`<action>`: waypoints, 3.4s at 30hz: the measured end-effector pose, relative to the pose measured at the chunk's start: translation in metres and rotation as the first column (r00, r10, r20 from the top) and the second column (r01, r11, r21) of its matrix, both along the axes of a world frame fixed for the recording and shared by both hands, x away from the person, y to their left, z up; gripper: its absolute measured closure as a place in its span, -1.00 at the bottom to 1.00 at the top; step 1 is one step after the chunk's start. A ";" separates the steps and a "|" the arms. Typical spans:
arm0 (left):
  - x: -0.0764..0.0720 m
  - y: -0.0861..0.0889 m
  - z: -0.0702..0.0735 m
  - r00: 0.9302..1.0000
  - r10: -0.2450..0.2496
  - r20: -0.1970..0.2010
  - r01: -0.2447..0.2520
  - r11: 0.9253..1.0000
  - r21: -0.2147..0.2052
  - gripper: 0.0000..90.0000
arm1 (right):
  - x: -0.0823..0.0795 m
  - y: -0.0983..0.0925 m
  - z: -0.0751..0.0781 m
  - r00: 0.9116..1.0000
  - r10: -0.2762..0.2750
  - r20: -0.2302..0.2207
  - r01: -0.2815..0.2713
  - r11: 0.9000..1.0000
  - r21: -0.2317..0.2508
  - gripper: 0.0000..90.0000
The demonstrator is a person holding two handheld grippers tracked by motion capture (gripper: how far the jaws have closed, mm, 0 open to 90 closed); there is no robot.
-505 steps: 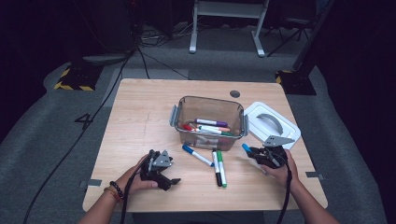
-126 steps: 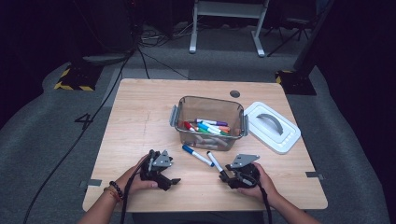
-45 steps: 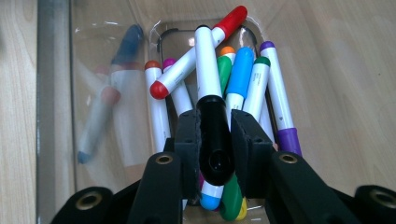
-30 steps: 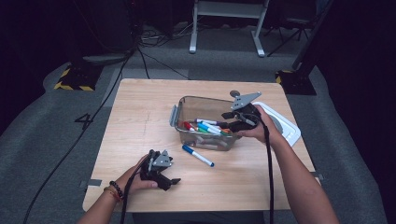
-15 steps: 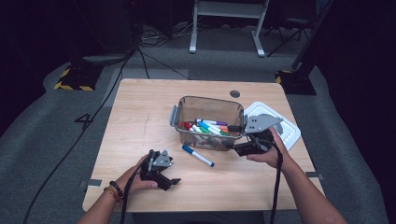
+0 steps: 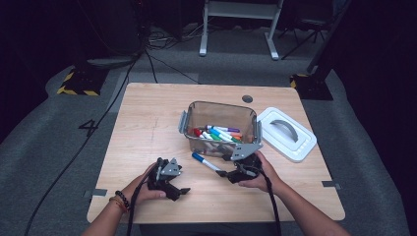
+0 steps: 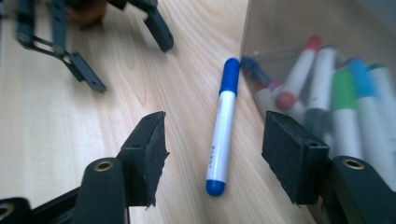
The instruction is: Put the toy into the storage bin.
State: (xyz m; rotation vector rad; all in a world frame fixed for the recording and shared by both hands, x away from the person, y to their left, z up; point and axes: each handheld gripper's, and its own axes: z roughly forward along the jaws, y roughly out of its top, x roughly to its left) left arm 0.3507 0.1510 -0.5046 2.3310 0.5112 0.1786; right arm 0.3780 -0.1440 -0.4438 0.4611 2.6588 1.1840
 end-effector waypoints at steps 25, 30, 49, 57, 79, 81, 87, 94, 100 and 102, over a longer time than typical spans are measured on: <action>0.000 0.000 0.000 1.000 0.003 0.000 -0.003 1.000 -0.005 -0.70 | 0.032 0.082 -0.050 0.997 -0.027 -0.073 0.023 0.998 -0.057 0.51; 0.000 0.000 0.000 1.000 0.001 0.000 -0.001 1.000 -0.001 -0.70 | 0.029 0.079 -0.048 0.998 -0.003 -0.069 -0.002 0.997 -0.078 0.66; 0.000 0.000 0.000 1.000 0.000 0.000 0.000 1.000 -0.001 -0.70 | -0.015 -0.013 0.052 0.998 0.045 0.035 -0.049 0.990 0.131 0.66; 0.000 0.000 0.000 1.000 0.000 0.000 0.000 1.000 -0.001 -0.70 | -0.012 -0.039 0.123 0.990 -0.014 0.142 -0.009 0.988 0.157 0.66; 0.000 0.000 0.000 1.000 -0.001 -0.001 0.001 1.000 0.000 -0.70 | 0.070 0.012 0.129 0.993 -0.015 0.116 0.007 0.998 0.064 0.66; 0.000 0.000 0.000 1.000 -0.001 -0.001 0.001 1.000 0.001 -0.71 | 0.077 0.020 0.123 0.995 -0.007 0.101 0.003 0.999 0.035 0.66; 0.000 0.000 0.000 1.000 -0.001 0.000 0.001 1.000 0.000 -0.71 | 0.093 0.034 0.098 0.999 0.013 0.041 -0.010 0.999 -0.049 0.66; 0.000 0.000 0.000 1.000 -0.001 0.000 0.001 1.000 0.000 -0.70 | 0.104 0.043 0.067 0.997 0.039 -0.065 -0.052 0.977 -0.208 0.66; 0.000 0.000 0.000 1.000 -0.001 -0.001 0.001 1.000 0.000 -0.70 | 0.106 0.049 0.060 0.994 0.030 -0.102 -0.059 0.954 -0.293 0.65; 0.000 0.000 0.000 1.000 -0.001 0.000 0.001 1.000 0.000 -0.71 | 0.107 0.051 0.057 0.994 0.023 -0.111 -0.058 0.945 -0.321 0.64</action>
